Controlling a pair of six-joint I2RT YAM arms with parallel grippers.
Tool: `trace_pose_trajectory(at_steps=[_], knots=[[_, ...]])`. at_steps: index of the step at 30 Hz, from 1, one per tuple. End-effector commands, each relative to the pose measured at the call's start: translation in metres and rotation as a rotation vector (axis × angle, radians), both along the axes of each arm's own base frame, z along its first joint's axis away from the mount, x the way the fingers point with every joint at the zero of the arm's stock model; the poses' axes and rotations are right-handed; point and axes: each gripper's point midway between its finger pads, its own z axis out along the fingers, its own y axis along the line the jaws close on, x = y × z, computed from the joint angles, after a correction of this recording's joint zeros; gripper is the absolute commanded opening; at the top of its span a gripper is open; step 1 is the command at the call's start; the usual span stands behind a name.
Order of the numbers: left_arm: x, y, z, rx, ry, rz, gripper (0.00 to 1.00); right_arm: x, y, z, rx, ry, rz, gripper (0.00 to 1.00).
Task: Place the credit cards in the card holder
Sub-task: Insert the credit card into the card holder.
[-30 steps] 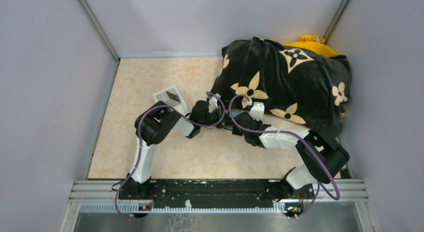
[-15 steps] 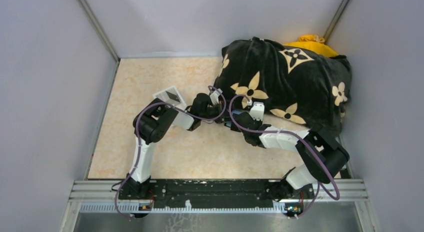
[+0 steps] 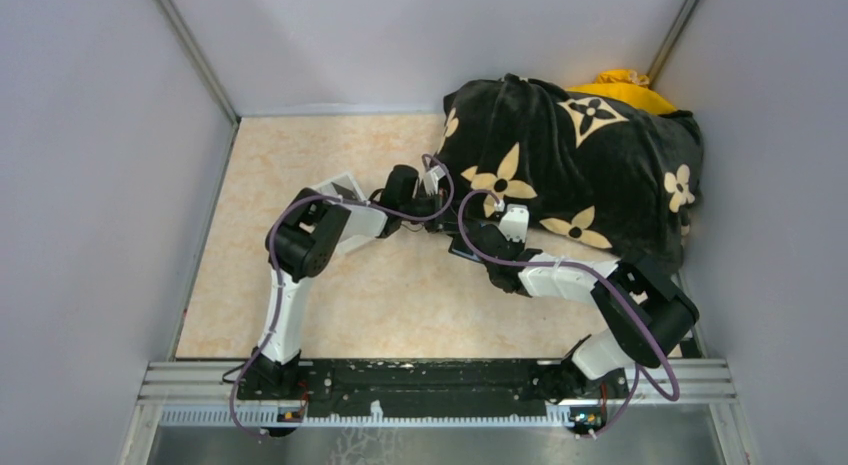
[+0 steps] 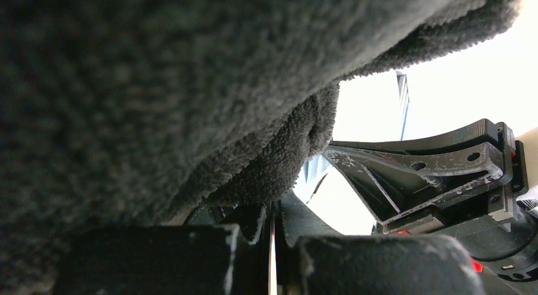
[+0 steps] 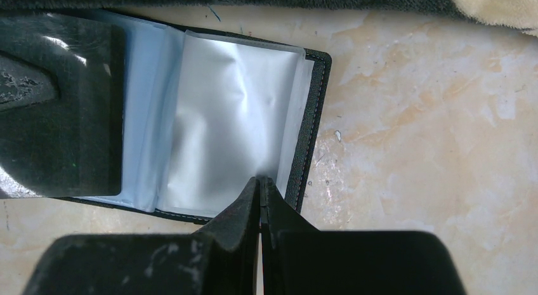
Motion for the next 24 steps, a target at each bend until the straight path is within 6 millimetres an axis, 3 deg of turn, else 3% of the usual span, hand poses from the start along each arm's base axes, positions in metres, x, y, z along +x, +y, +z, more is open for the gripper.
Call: trace_pose_trajectory(at_steps=[1, 14, 18, 24], knots=[[-0.005, -0.002, -0.012, 0.018, -0.007, -0.057, 0.0, -0.019, 0.001, -0.024, 0.013, 0.13, 0.021, 0.0], [0.011, -0.029, -0.003, -0.05, -0.063, -0.001, 0.0, -0.019, -0.004, -0.012, 0.021, 0.104, -0.018, 0.0], [0.009, -0.025, -0.031, 0.086, -0.037, 0.051, 0.0, -0.014, -0.005, 0.0, 0.023, 0.07, -0.032, 0.0], [-0.017, -0.01, -0.068, 0.229, 0.007, 0.112, 0.0, 0.0, -0.013, 0.015, 0.016, 0.021, -0.085, 0.03]])
